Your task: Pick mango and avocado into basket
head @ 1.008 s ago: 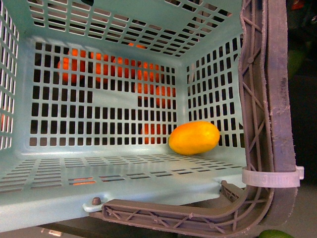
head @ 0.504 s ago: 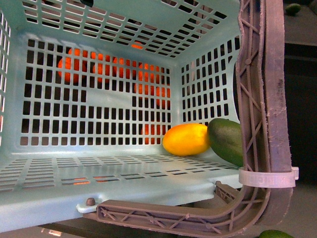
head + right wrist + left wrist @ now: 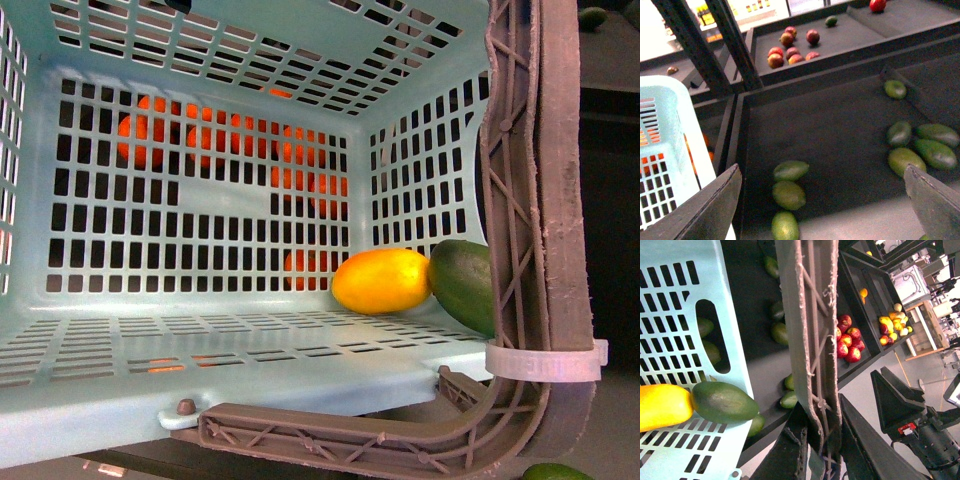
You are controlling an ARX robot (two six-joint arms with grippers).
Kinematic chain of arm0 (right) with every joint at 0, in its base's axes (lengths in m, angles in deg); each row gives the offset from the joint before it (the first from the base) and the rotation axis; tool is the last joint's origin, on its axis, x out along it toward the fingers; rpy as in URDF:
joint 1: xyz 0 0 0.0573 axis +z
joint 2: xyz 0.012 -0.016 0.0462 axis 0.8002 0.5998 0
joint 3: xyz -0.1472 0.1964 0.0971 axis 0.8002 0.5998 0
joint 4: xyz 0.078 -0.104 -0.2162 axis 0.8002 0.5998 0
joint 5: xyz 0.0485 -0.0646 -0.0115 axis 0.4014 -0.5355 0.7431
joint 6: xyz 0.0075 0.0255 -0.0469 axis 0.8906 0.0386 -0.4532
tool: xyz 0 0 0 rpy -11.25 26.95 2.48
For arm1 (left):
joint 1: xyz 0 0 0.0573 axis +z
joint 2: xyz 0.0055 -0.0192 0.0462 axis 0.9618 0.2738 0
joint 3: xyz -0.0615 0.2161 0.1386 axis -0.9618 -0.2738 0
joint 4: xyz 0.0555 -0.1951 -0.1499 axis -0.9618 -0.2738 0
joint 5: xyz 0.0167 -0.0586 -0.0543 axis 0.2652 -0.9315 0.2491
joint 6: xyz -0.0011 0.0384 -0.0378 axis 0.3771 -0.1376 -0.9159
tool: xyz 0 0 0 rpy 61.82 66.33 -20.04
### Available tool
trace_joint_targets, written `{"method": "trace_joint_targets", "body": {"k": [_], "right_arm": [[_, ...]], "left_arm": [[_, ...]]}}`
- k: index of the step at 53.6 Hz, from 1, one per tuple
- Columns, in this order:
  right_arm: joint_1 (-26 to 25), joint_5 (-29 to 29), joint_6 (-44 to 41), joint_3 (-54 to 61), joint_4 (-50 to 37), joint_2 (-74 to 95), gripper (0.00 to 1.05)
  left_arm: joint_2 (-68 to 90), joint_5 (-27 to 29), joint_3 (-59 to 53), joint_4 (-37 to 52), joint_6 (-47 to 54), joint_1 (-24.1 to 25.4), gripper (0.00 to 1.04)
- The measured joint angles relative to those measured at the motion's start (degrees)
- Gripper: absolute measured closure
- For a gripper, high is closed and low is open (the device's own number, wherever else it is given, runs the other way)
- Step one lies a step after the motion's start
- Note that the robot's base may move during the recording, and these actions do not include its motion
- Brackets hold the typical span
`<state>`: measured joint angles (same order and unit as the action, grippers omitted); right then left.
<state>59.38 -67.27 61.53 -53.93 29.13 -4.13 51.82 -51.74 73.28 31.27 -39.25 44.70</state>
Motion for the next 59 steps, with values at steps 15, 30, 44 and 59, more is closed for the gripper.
{"method": "trace_joint_targets", "body": {"k": [15,30,44,59], "right_arm": [[-2.7,8.4,-4.2,2.3,-5.3,-4.5,0.16],[-6.0,19.9,-15.4,2.4,1.2,-16.5,0.62],[-6.1,19.8,-16.3,2.4,1.5,-17.2,1.03],[-6.1,19.8,-16.5,2.4,1.6,-17.2,1.02]], "left_arm": [[0.0,-0.1,0.0,0.0,0.0,0.0,0.91],[0.0,0.0,0.0,0.0,0.1,0.0,0.91],[0.0,0.0,0.0,0.0,0.2,0.0,0.91],[0.0,-0.1,0.0,0.0,0.1,0.0,0.91]]}}
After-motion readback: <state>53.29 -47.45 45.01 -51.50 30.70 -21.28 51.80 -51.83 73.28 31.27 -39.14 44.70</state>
